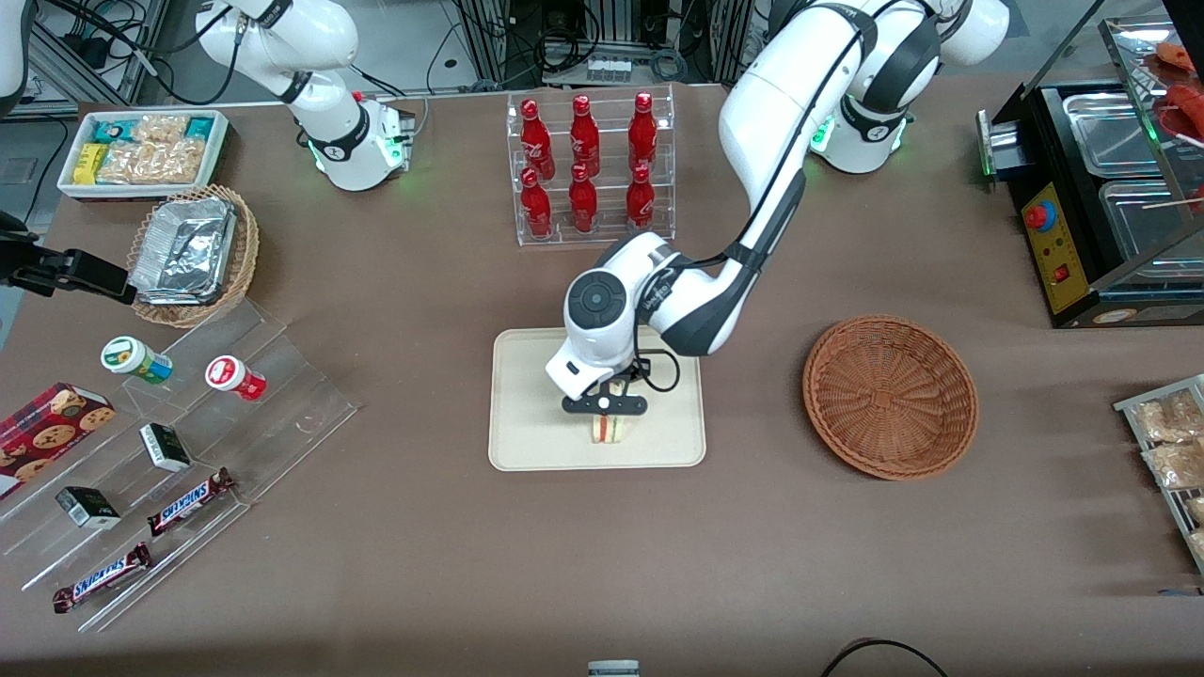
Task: Place sandwich from basket to tray
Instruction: 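Lower the sandwich onto the cream tray and open the left gripper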
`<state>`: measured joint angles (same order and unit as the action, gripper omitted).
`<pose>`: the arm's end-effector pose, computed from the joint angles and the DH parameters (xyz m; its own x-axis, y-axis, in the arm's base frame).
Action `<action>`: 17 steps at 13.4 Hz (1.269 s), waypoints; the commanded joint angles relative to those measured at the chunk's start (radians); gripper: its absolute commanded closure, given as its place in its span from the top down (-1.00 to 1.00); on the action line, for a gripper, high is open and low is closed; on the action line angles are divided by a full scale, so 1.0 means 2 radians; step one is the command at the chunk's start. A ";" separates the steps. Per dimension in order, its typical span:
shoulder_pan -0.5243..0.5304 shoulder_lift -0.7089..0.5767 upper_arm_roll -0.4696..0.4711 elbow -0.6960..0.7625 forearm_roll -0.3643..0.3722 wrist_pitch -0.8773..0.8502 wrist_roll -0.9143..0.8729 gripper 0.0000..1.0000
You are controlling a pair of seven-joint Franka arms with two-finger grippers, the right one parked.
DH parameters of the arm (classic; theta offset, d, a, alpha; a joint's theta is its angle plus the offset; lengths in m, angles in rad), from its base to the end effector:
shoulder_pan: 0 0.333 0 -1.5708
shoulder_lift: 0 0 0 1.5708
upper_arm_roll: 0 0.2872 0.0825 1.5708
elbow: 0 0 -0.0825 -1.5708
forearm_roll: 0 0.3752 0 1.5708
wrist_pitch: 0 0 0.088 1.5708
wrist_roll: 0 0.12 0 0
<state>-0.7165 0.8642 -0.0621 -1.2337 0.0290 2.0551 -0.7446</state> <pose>0.5215 -0.4975 0.2164 0.9986 -0.0270 -0.0454 -0.0275 -0.9996 -0.0117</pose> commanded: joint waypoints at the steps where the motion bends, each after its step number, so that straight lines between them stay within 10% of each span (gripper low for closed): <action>1: -0.003 0.010 0.001 0.014 -0.005 -0.001 -0.023 -1.00; 4: -0.006 0.013 0.001 0.014 -0.001 0.006 -0.043 -0.88; 6: -0.008 0.017 0.001 0.012 0.002 0.012 -0.044 0.99; 17: -0.009 -0.009 0.003 0.016 0.009 0.002 -0.056 1.00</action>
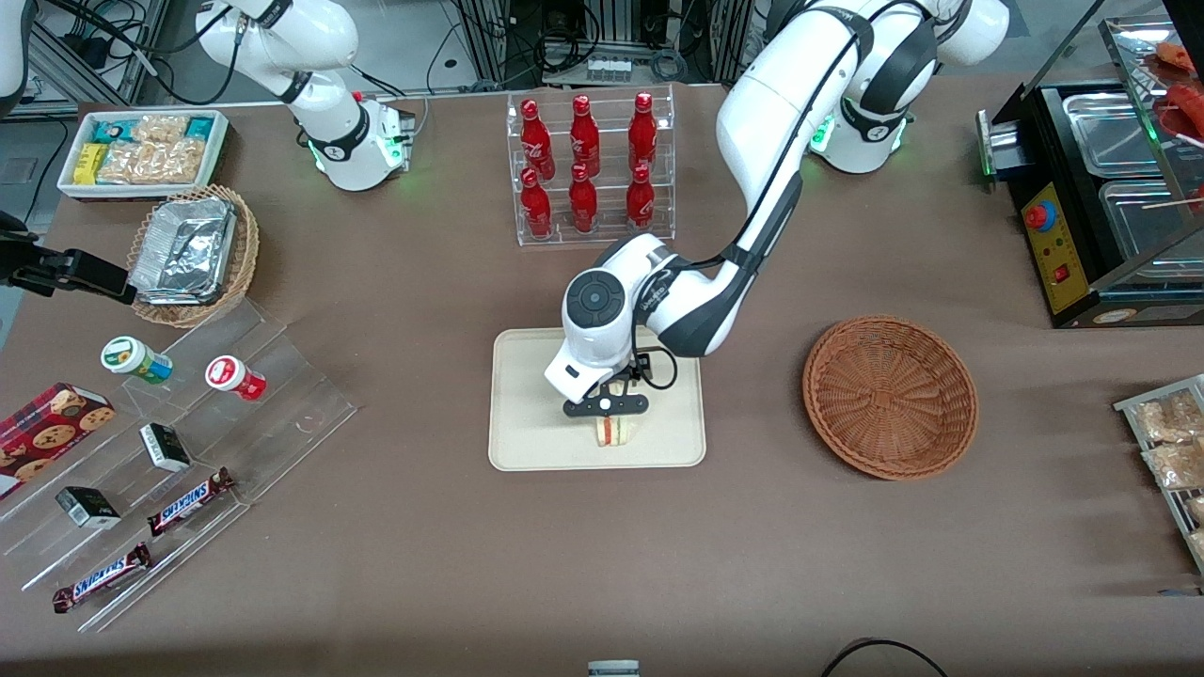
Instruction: Place sandwich from basket to tray
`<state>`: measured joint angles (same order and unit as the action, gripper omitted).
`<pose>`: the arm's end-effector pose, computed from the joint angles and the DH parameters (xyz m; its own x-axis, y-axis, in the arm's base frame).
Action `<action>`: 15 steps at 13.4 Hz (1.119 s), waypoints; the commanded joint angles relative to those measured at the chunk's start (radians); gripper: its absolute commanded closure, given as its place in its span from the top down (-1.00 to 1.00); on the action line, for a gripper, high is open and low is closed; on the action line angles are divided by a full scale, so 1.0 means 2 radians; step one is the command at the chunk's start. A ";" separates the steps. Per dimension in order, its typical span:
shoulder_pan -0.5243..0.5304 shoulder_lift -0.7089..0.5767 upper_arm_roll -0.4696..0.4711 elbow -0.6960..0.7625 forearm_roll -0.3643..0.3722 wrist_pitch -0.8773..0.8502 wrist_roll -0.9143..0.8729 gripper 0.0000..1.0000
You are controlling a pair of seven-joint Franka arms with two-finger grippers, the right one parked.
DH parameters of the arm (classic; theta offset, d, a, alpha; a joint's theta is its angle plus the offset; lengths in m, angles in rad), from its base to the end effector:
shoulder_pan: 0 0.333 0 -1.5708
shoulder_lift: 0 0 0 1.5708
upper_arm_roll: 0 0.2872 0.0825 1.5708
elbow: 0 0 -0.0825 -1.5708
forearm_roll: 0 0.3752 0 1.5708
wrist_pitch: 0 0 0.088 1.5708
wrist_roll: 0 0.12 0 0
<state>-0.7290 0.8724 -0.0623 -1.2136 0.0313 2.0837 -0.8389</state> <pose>0.5207 -0.5087 0.2220 0.9984 0.0543 -0.0158 0.0545 -0.9984 0.0130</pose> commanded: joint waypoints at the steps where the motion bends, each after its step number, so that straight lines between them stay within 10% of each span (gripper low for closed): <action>1: -0.001 -0.020 0.004 0.006 0.017 -0.022 -0.009 1.00; 15: 0.137 -0.149 0.037 -0.007 0.018 -0.153 0.156 1.00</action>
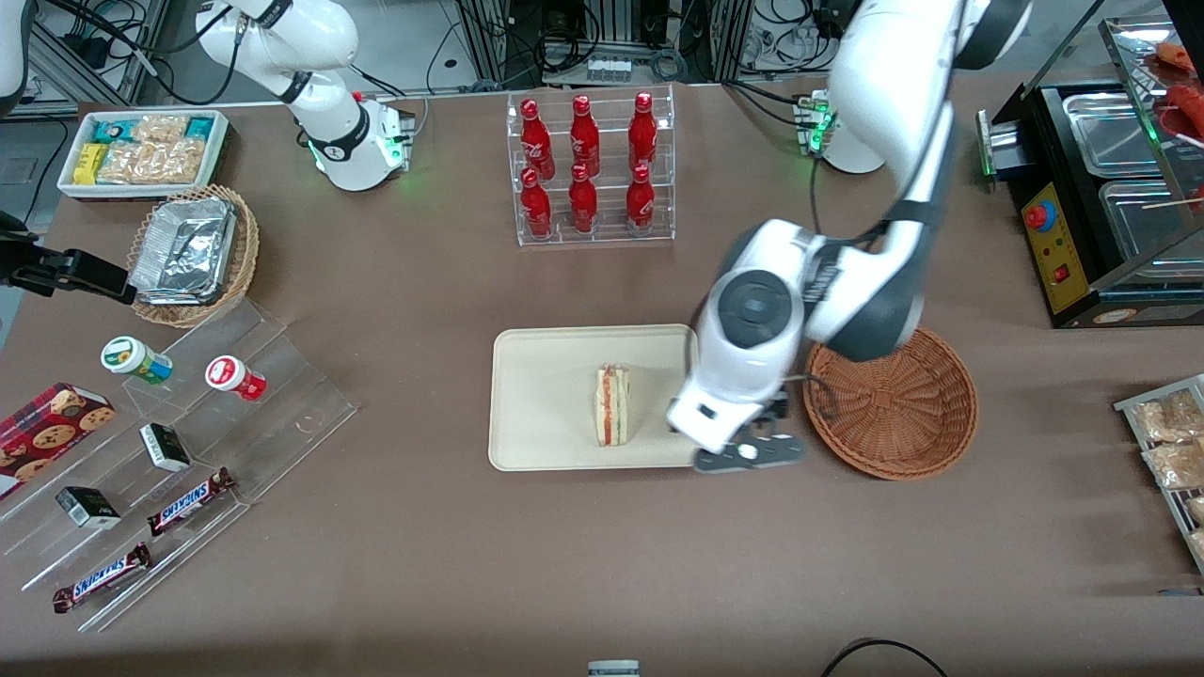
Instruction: Place sandwich from basket to tray
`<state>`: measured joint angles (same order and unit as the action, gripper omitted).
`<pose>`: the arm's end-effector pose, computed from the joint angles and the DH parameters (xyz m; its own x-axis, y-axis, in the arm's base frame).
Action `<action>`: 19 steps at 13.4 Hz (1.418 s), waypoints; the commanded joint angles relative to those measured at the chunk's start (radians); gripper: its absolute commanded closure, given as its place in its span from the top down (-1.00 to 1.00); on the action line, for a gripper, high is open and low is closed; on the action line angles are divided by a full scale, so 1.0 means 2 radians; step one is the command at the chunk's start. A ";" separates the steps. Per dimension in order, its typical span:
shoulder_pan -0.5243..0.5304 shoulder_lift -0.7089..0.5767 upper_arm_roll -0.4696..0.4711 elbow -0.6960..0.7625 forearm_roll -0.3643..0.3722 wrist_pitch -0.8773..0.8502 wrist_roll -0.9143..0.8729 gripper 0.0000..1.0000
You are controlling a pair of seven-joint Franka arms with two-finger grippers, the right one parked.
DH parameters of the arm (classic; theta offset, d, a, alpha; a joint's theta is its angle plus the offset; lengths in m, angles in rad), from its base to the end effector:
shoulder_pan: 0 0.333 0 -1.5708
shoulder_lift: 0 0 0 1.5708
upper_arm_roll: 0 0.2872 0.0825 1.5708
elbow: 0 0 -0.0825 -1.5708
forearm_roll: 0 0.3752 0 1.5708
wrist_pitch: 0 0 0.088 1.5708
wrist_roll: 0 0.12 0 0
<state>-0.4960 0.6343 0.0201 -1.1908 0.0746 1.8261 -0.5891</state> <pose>0.6317 -0.3215 0.3814 0.9950 0.0886 0.0468 0.0918 -0.9933 -0.0697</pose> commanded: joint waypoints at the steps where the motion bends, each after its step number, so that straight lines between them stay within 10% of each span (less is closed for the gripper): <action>1: 0.033 -0.039 -0.005 -0.018 -0.011 -0.036 0.036 1.00; 13: 0.226 -0.243 -0.062 -0.073 -0.032 -0.241 0.200 1.00; 19: 0.239 -0.298 -0.060 -0.078 -0.032 -0.322 0.216 1.00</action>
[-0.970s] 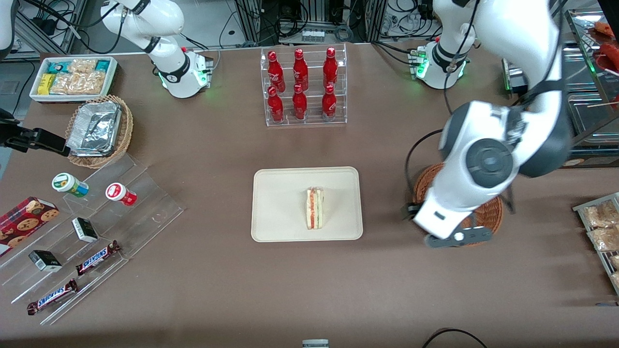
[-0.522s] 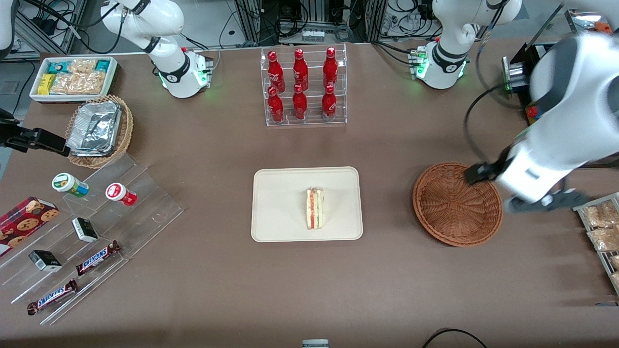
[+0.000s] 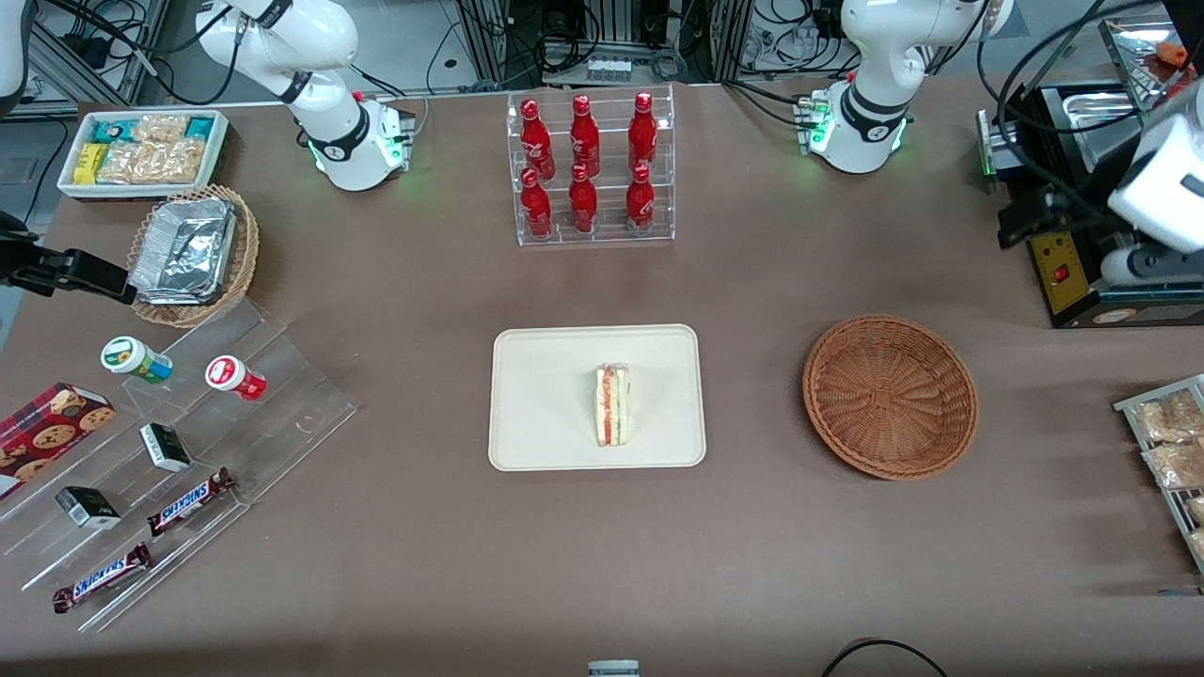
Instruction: Place sandwich from basket to tray
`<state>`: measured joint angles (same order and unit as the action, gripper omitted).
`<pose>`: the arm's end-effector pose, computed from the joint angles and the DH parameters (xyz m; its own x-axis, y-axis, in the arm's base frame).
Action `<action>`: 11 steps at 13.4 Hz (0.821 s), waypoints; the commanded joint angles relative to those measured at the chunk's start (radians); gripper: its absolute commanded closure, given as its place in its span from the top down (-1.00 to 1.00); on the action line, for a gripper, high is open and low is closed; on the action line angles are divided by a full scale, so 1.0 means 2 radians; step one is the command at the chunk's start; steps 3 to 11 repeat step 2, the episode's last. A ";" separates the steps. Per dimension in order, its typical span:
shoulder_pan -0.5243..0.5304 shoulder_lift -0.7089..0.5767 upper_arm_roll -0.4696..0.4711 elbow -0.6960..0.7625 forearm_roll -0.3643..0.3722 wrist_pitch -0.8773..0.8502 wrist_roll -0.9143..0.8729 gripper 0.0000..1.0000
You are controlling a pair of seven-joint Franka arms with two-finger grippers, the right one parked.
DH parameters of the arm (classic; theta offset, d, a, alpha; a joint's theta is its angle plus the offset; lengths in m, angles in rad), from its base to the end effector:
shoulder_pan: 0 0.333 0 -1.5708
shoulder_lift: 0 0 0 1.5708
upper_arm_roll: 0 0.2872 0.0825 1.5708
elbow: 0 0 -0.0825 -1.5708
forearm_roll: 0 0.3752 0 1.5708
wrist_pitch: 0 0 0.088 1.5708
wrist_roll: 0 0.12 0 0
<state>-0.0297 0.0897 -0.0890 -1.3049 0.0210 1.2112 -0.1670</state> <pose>0.5243 -0.0570 0.6248 0.9825 0.0565 -0.1774 0.0496 -0.9979 -0.0428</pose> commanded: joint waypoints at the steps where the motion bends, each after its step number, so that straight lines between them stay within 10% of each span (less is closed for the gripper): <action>1: 0.005 -0.033 -0.005 -0.029 -0.006 -0.017 0.004 1.00; 11: 0.003 -0.035 -0.004 -0.032 -0.006 -0.017 0.003 1.00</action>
